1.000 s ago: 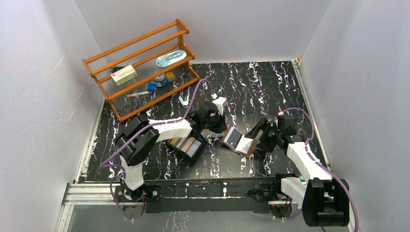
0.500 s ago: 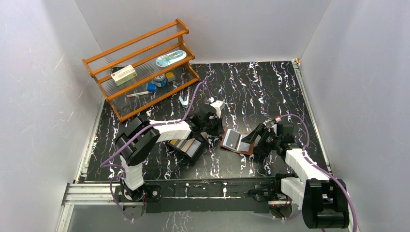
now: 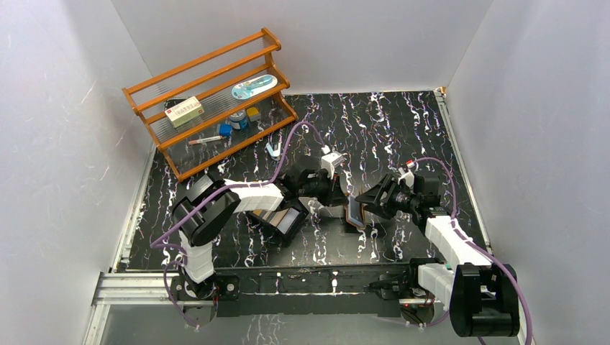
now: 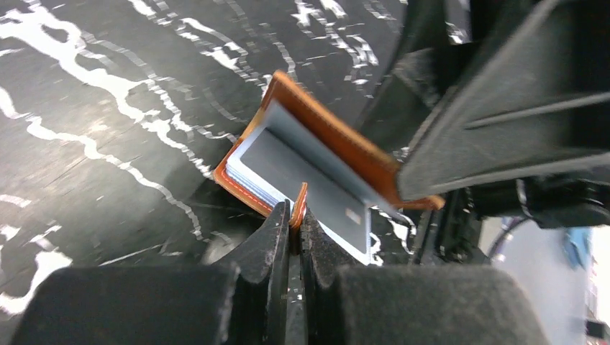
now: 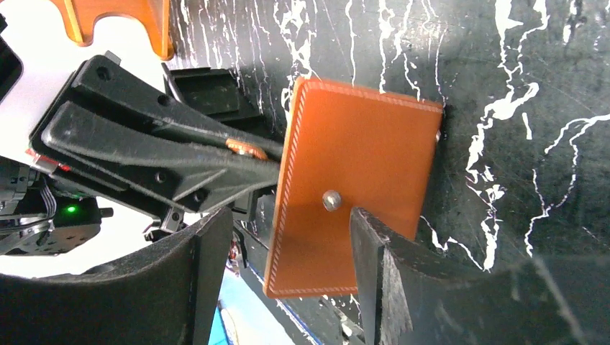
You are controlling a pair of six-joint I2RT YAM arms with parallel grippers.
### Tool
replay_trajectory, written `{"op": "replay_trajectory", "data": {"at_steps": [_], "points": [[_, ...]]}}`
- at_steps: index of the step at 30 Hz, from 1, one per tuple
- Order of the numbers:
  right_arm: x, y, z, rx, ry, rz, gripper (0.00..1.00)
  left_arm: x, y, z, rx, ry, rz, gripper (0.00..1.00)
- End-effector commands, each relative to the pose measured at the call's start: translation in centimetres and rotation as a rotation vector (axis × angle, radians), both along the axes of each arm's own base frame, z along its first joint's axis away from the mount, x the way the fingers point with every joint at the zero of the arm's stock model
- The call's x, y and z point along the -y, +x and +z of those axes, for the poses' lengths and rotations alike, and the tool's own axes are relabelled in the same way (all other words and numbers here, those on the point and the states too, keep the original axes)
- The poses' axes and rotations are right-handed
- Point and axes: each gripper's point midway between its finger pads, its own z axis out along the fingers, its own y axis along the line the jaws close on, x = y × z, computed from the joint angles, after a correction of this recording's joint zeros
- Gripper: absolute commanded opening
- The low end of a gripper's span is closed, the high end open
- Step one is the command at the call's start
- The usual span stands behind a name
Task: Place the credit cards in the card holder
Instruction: Close the card holder at the center of the board.
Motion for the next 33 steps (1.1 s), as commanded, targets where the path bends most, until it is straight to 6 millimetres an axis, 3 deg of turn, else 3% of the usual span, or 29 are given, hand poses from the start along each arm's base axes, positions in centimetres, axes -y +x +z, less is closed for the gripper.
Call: {"op": "replay_trajectory", "data": {"at_steps": [1, 9, 15, 21, 30, 33], "points": [[-0.5, 0.9, 2.5, 0.088, 0.043, 0.022, 0.68, 2.4, -2.7, 3.7, 0.054, -0.173, -0.237, 0.04], [0.0, -0.3, -1.9, -0.021, 0.008, -0.001, 0.53, 2.3, -4.9, 2.3, 0.049, -0.203, -0.400, 0.04], [0.5, -0.7, -3.8, -0.060, -0.042, -0.015, 0.38, 1.9, -5.9, 1.0, 0.045, -0.191, -0.471, 0.07], [1.4, -2.0, -6.1, -0.154, -0.110, -0.034, 0.34, 1.9, -5.9, 0.4, 0.032, -0.176, -0.474, 0.05], [1.2, -3.3, -5.9, -0.238, -0.167, -0.059, 0.34, 0.8, -4.3, -0.7, 0.045, -0.089, -0.315, 0.05], [1.1, -3.4, -4.3, -0.231, -0.208, -0.074, 0.35, 0.1, -3.8, -1.1, 0.063, -0.053, -0.262, 0.03]]}}
